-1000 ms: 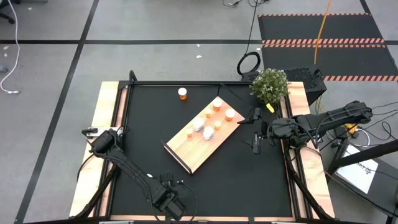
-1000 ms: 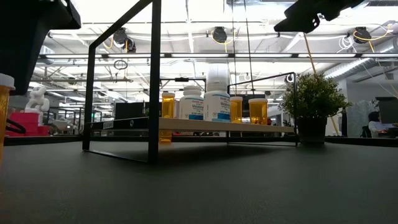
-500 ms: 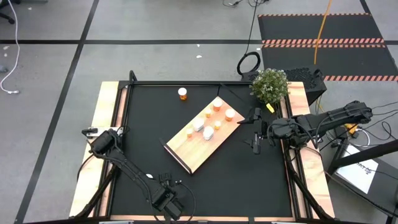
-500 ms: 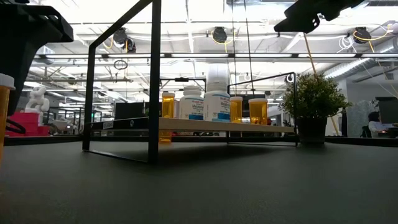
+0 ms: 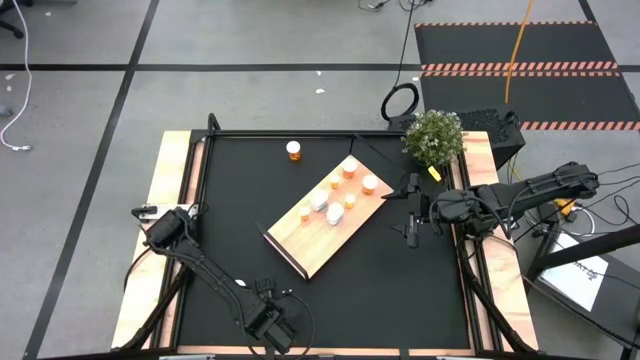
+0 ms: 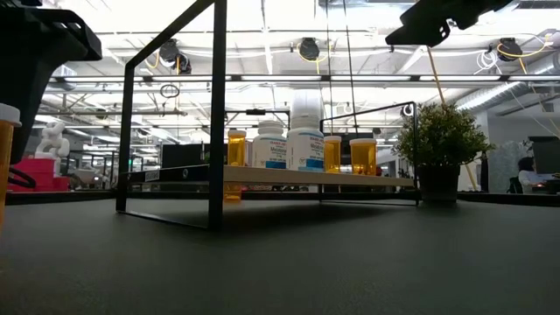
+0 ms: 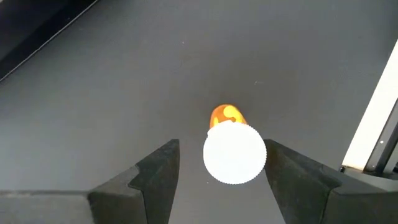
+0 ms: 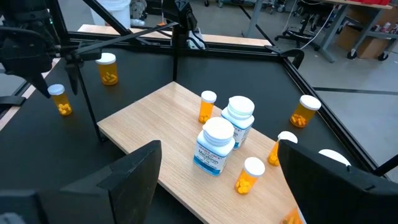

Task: Pick and place medicine bottles onto shelf by color
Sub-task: Align the small pill bottle with the other small pill bottle on the shelf

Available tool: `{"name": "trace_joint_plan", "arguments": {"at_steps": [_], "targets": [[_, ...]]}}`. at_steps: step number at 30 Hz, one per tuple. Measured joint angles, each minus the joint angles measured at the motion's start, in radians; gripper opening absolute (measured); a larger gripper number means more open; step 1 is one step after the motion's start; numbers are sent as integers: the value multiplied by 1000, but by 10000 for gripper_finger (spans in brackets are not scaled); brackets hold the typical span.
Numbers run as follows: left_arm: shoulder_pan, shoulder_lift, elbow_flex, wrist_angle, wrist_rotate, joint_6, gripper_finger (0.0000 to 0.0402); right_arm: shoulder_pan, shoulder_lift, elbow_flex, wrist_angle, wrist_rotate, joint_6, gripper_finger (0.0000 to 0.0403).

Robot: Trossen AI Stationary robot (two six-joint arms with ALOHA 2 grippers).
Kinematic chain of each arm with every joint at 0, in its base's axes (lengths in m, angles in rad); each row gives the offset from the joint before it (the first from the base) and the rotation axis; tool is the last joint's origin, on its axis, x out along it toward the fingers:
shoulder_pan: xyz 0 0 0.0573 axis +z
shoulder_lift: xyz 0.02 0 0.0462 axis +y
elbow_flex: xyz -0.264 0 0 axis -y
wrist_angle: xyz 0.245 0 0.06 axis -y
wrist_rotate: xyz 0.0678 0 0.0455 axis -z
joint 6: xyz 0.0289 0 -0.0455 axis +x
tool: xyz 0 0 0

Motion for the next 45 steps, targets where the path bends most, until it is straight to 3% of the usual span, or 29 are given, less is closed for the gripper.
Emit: {"name": "trace_joint_plan", "arguments": {"at_steps": [11,23,34,40,45], "targets": [[0,0,0,42,0,-2,220,0,0,0,0,0,0,314],[3,-1,0,40,35,-15,112,0,0,0,0,0,0,314],[23,-42,31,38,59,-25,128,0,0,0,0,0,0,314],[56,-88,130,1,54,58,112,0,0,0,0,0,-3,314],[106,-94,267,-144,52,126,116,0,0,0,-3,0,-3,314]]}}
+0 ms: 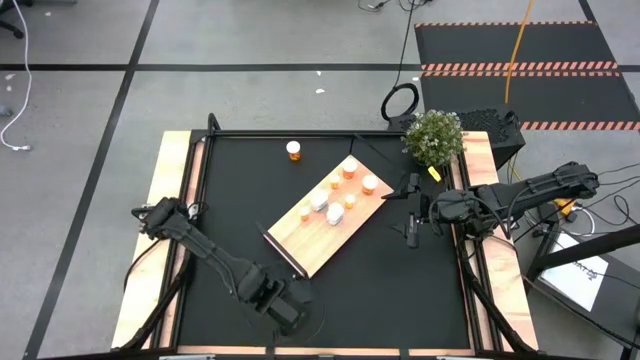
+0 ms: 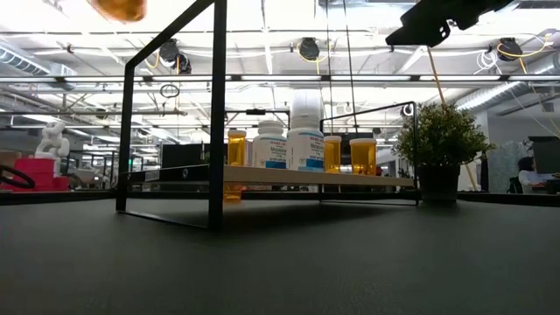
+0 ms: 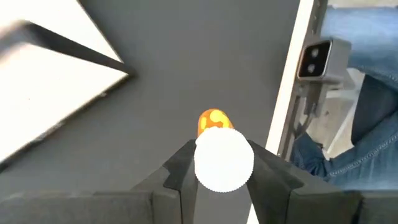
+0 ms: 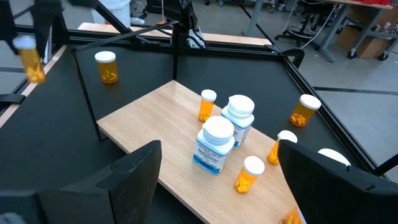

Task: Pick and place medicine bottles onto shelf by color
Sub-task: Align the small pill bottle with the other small pill bottle on the shelf

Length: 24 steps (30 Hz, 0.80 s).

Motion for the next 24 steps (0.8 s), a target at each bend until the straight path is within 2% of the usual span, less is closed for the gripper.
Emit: {"name": "trace_joint_plan", "arguments": {"at_steps": [9,14,20,24], "targets": [[94,0,230,-80,7,187,117,0,0,0,-7,0,-4,314],[155,0,334,-177,2,279,117,0,0,0,-21,0,-4,314],[256,2,358,-324,-2,352,117,0,0,0,-21,0,-25,314],[322,2,358,-348,-3,426,117,-1,0,0,-21,3,-66,314]]}}
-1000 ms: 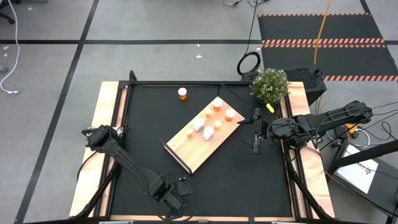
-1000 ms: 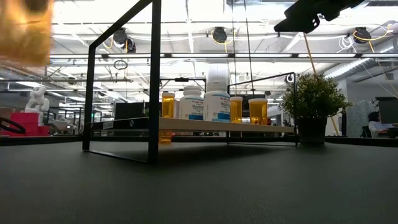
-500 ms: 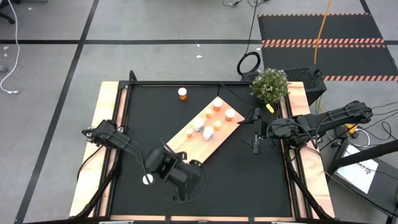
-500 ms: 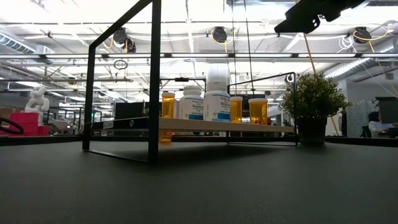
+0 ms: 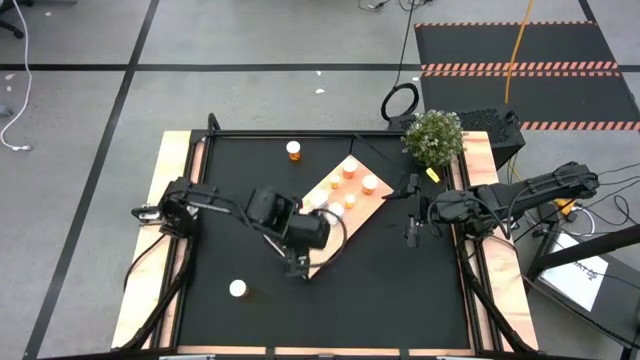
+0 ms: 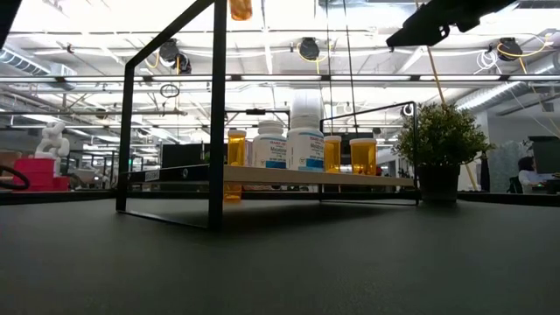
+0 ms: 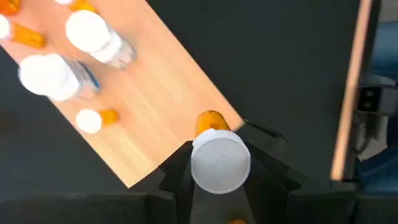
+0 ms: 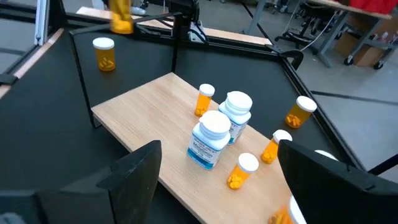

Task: Pick and place medicine bottles onto shelf by color
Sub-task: Align the small pill bottle with the other small pill bottle on the shelf

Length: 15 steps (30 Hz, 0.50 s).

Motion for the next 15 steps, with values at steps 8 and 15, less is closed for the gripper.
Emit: {"name": "trace_joint_plan", "arguments": {"at_steps": [8,15], "targets": [[101,1,-27,9,-35,149,118,-20,0,0,0,28,-64,314],[144,3,-175,111,-41,216,118,-49,0,0,0,27,-92,314]]}}
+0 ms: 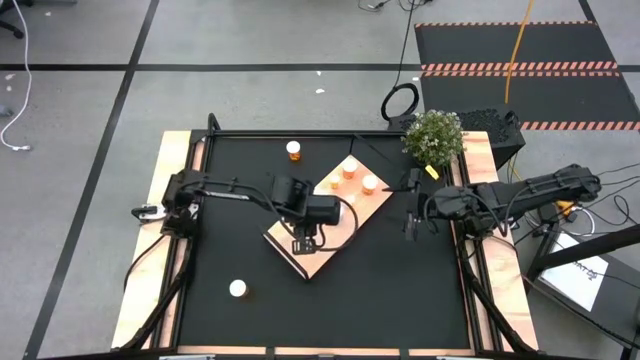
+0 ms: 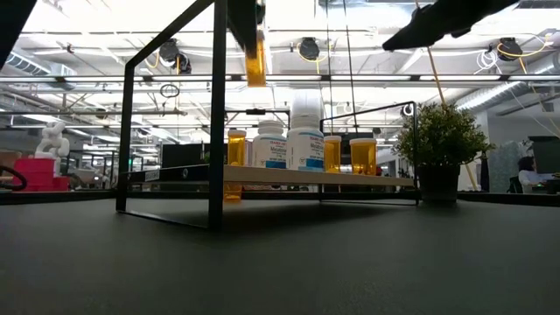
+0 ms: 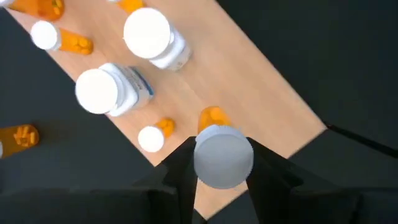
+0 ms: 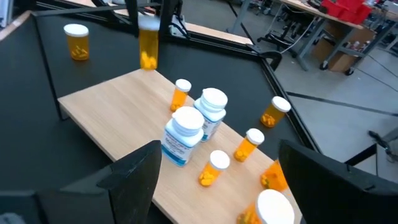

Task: Pick and place medicine bottles onto shelf by color
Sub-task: Align the small pill bottle with the other small pill bottle on the shelf

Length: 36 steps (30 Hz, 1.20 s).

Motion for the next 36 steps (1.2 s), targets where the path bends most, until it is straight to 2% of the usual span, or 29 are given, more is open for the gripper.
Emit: {"name": "trace_joint_plan", "arguments": {"at_steps": [6,11,21,36], "targets": [[8,0,-157,136,0,30,118,-12,0,0,-2,-1,-7,314],[10,0,-236,212,1,34,118,-11,0,0,-4,-2,-8,314],[13,0,-321,329,-2,74,118,-11,0,0,-6,-2,-8,314],[52,-1,-376,361,-3,137,118,-11,0,0,-6,-3,-7,314]]}}
